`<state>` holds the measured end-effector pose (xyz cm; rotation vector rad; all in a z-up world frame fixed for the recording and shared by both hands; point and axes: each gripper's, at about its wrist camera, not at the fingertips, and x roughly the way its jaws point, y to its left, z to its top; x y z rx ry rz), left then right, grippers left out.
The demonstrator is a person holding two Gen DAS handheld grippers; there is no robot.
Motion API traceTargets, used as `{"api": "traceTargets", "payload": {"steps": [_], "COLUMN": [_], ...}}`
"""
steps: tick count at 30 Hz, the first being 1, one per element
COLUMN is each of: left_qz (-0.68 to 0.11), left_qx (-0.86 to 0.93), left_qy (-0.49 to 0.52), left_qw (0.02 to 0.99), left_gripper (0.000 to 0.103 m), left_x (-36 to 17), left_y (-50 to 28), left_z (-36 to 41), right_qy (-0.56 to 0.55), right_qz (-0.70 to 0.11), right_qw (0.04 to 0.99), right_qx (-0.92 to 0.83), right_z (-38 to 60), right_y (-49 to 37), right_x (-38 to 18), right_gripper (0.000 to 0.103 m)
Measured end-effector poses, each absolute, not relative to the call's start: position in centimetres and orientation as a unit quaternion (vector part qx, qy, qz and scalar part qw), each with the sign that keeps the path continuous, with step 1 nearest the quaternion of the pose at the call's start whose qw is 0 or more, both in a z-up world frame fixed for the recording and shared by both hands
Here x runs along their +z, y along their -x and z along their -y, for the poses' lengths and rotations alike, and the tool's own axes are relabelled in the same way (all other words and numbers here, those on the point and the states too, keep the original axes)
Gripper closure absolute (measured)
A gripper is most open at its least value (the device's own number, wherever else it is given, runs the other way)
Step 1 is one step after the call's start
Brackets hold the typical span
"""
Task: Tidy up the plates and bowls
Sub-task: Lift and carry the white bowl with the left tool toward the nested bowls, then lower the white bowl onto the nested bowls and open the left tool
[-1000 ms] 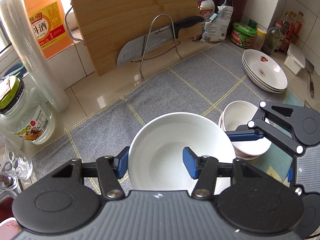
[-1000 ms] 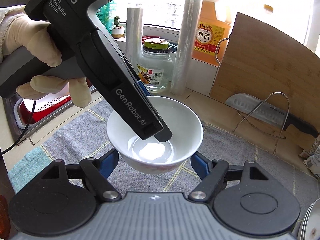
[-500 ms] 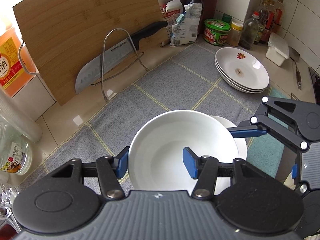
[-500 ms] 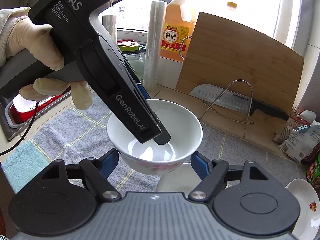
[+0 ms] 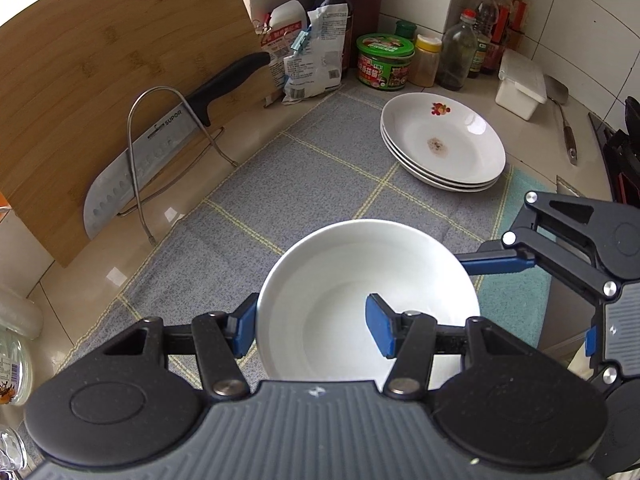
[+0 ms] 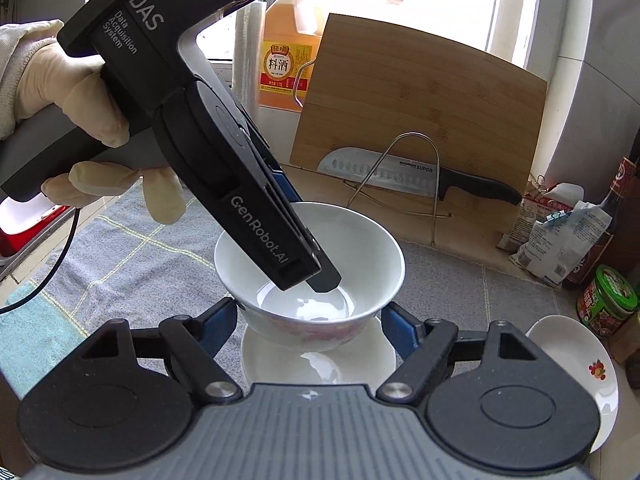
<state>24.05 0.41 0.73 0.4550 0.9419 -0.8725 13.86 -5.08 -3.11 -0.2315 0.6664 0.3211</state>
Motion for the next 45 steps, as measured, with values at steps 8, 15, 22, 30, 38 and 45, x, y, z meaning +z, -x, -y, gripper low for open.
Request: {"api": "traceTargets", "payload": {"steps": [8,15,22,30,38,45], "left_qz": [-0.442,-0.450,-0.454,-0.455,-0.456,-0.453], "left_qx": [-0.411,-0.413,-0.414,-0.416,-0.415,-0.418], "left_qy": [-0.214,-0.211,-0.207,-0.207,-0.209,-0.208], "left_qw": [0.768,0.763,0.761,0.759,0.759,0.759], "left_gripper": [0.048,0.048,0.048,0.048,0.047,0.047], "left_x": [-0.6,-1.7,-2.2,-2.5,-2.6,-2.9], "left_y": [-23.6,-23.4,-23.2,-23.2,-23.2,-23.2], "left_z": [0.6,0.8,0.8,1.0,1.2,1.1], "right_qy": [0.105,0.092,0.088,0.085,0.081,0.073], "right_qz": [-0.341,-0.358,-0.370,-0.377,-0.378,-0.380], "right_qw": [0.922,0.917,0.912,0.909,0.910,0.908], "right_qx": [0.147,0.151,0.154,0.156,0.154,0.159], "right_z": [6.2,6.7,6.6,6.9,7.1,7.3], "right_y": [-13.7,-13.7,-13.8,-13.8,-13.8,-14.0], "right_x": [-4.1,-5.2,-6.1,-6.4,-6.6,-6.7], "right_gripper": [0.020,0.020,0.020,0.020,0.020,0.017]}}
